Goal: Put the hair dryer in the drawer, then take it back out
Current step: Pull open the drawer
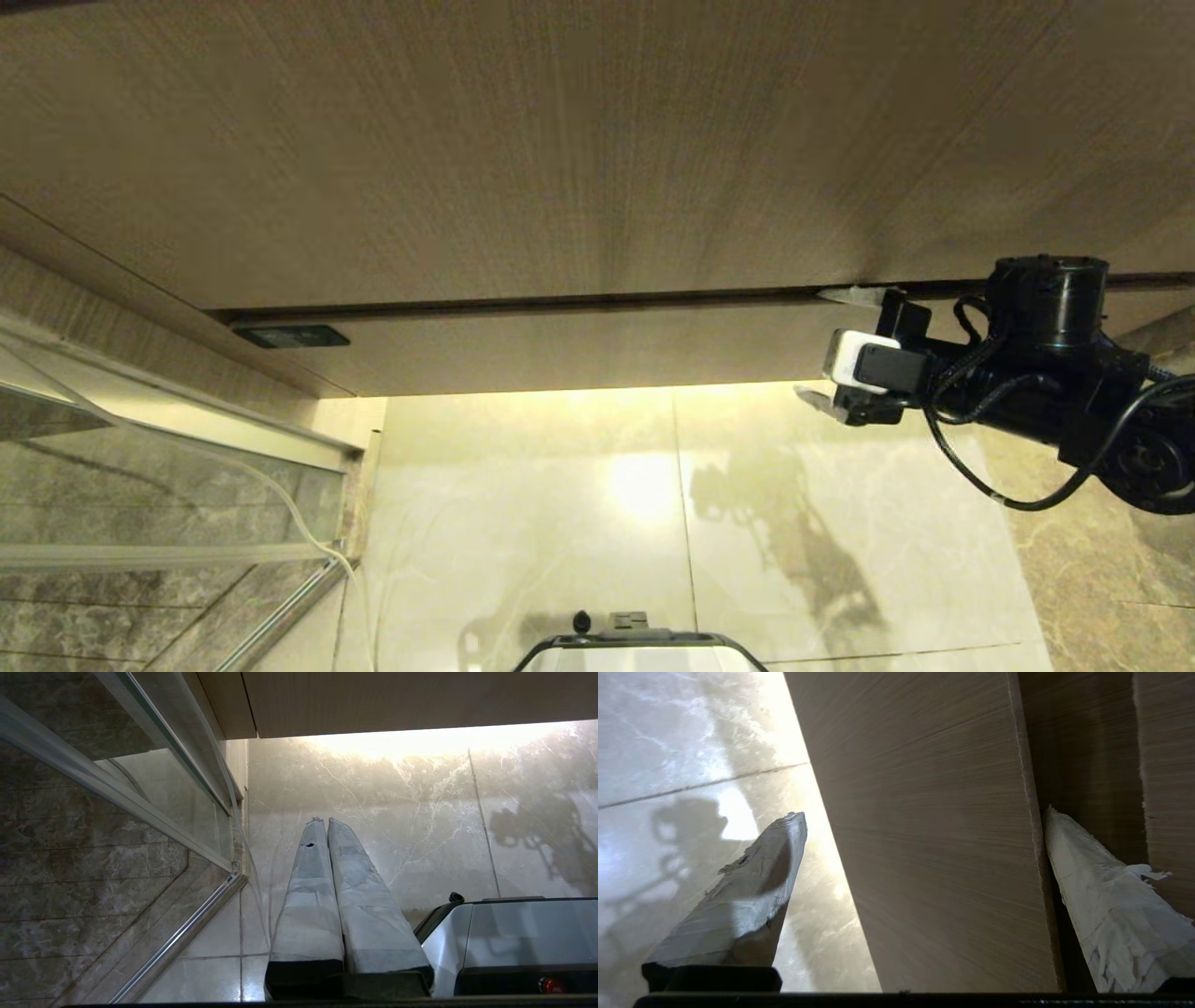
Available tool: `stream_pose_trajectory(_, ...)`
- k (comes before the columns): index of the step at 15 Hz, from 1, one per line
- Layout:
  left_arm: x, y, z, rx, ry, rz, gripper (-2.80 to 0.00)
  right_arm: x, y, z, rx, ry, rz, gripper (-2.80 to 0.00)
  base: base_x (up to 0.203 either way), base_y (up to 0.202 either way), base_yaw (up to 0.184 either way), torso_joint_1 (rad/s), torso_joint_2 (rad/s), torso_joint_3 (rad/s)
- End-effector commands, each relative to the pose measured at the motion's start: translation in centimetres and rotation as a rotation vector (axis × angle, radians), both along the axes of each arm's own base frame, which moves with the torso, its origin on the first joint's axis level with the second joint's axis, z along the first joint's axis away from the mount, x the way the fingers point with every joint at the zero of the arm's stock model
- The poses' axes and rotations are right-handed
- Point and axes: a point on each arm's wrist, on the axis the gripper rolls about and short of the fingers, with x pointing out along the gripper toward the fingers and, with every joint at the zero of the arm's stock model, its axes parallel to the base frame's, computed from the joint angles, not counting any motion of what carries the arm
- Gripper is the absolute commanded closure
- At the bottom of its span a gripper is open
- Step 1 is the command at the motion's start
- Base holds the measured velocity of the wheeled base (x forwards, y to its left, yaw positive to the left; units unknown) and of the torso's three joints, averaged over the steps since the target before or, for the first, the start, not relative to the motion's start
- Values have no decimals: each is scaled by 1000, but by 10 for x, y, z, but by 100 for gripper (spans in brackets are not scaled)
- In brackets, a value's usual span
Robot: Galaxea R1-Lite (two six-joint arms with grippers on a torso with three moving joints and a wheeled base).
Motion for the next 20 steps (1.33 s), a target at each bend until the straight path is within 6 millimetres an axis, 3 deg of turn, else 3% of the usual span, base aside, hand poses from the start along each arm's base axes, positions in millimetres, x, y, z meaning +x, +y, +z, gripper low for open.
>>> stream_pose_trajectory(1,0,0,0,0,1,0,0,-6,-6,0,-12,68,-50,-280,0,0,0,0,0,0)
stream_pose_trajectory(13,0,0,0,0,1,-1,0,-36,-18,4,-3,177,-215,-280,0,0,0,0,0,0)
stream_pose_trajectory(20,0,0,0,0,1,-1,0,-88,-30,9,-51,260,-291,-280,0,0,0,0,0,0)
